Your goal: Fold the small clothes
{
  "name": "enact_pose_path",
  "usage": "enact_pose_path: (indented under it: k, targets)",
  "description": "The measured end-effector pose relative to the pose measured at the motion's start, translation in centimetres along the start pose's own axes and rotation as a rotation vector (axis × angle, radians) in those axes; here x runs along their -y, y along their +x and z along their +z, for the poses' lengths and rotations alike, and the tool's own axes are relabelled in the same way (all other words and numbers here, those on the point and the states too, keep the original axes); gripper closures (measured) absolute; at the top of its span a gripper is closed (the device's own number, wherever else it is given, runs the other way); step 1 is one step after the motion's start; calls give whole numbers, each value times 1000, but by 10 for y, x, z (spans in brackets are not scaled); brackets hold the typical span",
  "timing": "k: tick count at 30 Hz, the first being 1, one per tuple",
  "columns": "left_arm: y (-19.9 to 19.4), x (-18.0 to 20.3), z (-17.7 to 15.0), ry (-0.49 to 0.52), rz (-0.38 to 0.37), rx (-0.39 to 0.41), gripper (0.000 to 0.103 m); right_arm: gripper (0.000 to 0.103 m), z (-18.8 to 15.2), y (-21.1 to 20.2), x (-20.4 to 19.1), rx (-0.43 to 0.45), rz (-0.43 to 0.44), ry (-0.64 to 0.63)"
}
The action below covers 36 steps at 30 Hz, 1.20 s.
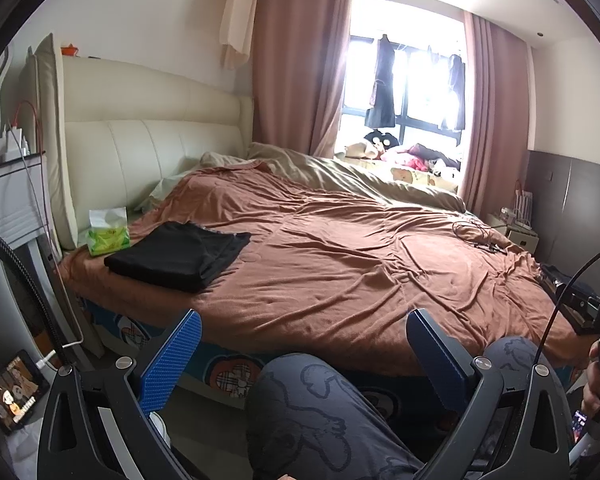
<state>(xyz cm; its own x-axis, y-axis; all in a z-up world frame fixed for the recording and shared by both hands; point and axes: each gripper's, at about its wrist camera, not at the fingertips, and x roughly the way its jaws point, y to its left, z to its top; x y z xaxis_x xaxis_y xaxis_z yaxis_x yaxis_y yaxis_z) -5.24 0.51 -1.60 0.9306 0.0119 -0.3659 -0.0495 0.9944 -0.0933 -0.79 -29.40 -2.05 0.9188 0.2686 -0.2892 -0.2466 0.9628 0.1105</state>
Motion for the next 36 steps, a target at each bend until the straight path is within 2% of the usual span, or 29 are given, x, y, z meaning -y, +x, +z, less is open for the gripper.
enact_pose_path:
  k: [36]
  targets:
    - [-2, 5, -1, 11, -10, 2, 0, 0, 2, -4, 3, -28, -4, 7]
